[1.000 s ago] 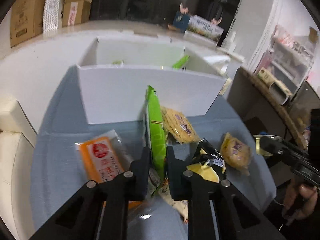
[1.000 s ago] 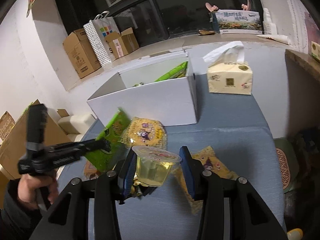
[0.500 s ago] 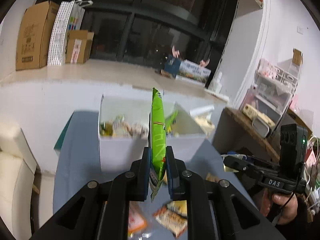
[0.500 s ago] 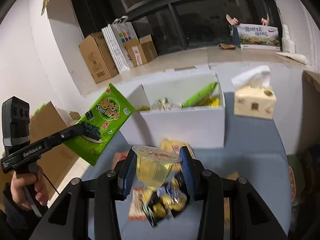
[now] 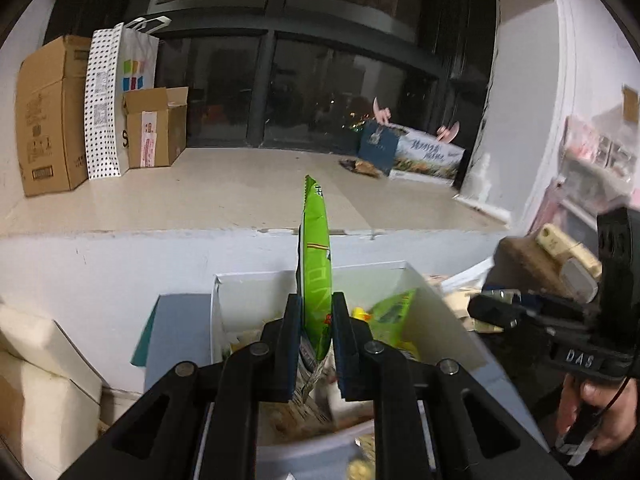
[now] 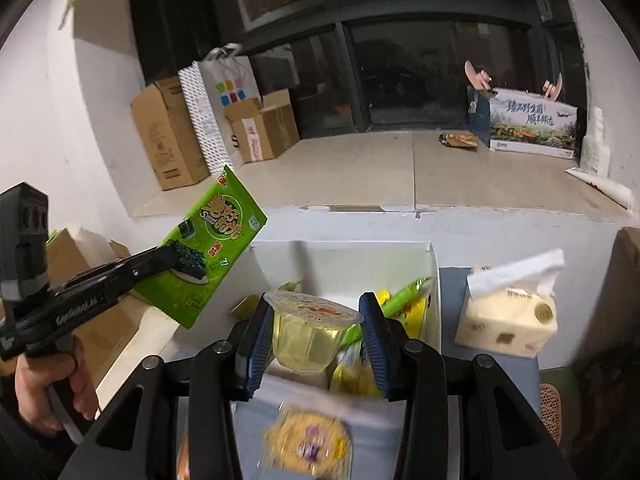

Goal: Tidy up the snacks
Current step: 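Carry the green stick snack to the box with left gripper while right carries jelly cup, then grasp the orange Indian flying cake bag with the left gripper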

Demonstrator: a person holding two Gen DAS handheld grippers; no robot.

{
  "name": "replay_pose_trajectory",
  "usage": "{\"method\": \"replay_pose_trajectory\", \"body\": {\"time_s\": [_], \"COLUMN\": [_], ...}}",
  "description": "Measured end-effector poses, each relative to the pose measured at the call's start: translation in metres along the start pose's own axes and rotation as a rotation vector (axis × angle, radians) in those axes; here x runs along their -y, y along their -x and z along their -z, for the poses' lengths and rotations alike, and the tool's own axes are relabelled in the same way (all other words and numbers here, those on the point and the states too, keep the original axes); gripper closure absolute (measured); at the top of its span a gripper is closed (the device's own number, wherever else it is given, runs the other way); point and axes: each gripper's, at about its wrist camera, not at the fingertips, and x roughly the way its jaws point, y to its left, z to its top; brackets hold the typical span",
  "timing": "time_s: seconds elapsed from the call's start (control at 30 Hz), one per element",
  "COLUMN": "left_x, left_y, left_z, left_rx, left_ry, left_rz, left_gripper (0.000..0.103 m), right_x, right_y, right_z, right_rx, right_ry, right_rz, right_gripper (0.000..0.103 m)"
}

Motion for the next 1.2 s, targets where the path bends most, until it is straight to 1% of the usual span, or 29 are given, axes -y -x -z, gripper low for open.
{"method": "replay_pose_trajectory", "body": {"time_s": [0.03, 0.07, 0.1, 0.13, 0.17, 0.2, 0.23, 0.33, 0.47, 0.53, 0.57, 0.6, 0.7, 0.77, 0.83, 0.87, 0.97, 1.07, 1.2], "left_x": [0.0, -0.001, -0.003, -0.004, -0.005, -0.006, -0.005, -0.007, -0.006, -0.006, -0.005, -0.004, 0.0, 0.003, 0.007, 0.008, 0.011, 0.011, 0.007], "left_y": [-0.006, -0.013, -0.02, -0.024, -0.026, -0.025, -0.023, -0.019, -0.01, -0.004, 0.002, 0.008, 0.026, 0.042, 0.061, 0.069, 0.096, 0.113, 0.123], "left_z": [-0.001, -0.002, -0.005, -0.006, -0.005, -0.004, -0.002, 0.003, 0.013, 0.019, 0.022, 0.025, 0.038, 0.049, 0.064, 0.072, 0.102, 0.136, 0.182], "left_rx": [-0.011, -0.028, -0.051, -0.071, -0.078, -0.066, -0.061, -0.065, -0.067, -0.065, -0.05, -0.034, -0.017, -0.014, -0.005, 0.006, 0.045, 0.021, -0.043], "left_ry": [-0.001, 0.001, 0.001, 0.004, 0.007, 0.002, -0.003, 0.003, -0.005, 0.001, 0.002, -0.002, -0.017, -0.023, -0.019, -0.017, -0.028, -0.009, 0.048], "left_rz": [-0.023, -0.039, -0.043, -0.046, -0.056, -0.07, -0.076, -0.054, -0.051, -0.026, -0.004, 0.003, 0.003, 0.02, 0.028, 0.033, 0.012, 0.013, -0.007], "left_gripper": [0.084, 0.077, 0.064, 0.024, 0.001, 0.0, 0.0, 0.0, 0.0, 0.0, 0.0, 0.0, 0.0, 0.0, 0.0, 0.0, 0.0, 0.0, 0.0], "right_x": [0.002, 0.003, 0.006, 0.007, 0.009, 0.011, 0.015, 0.021, 0.026, 0.026, 0.026, 0.025, 0.016, 0.004, -0.008, -0.012, -0.02, -0.027, -0.028], "right_y": [-0.007, -0.013, -0.022, -0.027, -0.035, -0.042, -0.047, -0.048, -0.037, -0.03, -0.026, -0.02, 0.002, 0.019, 0.038, 0.046, 0.068, 0.084, 0.099], "right_z": [-0.004, -0.007, -0.01, -0.012, -0.014, -0.014, -0.013, -0.006, 0.004, 0.008, 0.009, 0.011, 0.019, 0.031, 0.046, 0.053, 0.08, 0.119, 0.163], "right_rx": [-0.004, -0.009, -0.017, -0.021, -0.035, -0.055, -0.063, -0.079, -0.058, -0.052, -0.049, -0.047, -0.02, 0.0, 0.019, 0.026, 0.028, 0.005, -0.021], "right_ry": [0.001, 0.005, 0.008, 0.009, 0.012, 0.011, 0.005, -0.017, -0.039, -0.041, -0.04, -0.038, 0.008, 0.087, 0.145, 0.154, 0.134, 0.128, 0.081], "right_rz": [0.007, 0.02, 0.042, 0.05, 0.06, 0.083, 0.086, 0.064, 0.075, 0.072, 0.066, 0.06, 0.066, 0.098, 0.108, 0.098, 0.033, 0.007, -0.004], "right_gripper": [0.056, 0.056, 0.056, 0.049, 0.035, 0.0, 0.0, 0.0, 0.0, 0.0, 0.0, 0.0, 0.0, 0.0, 0.0, 0.0, 0.0, 0.0, 0.0]}}
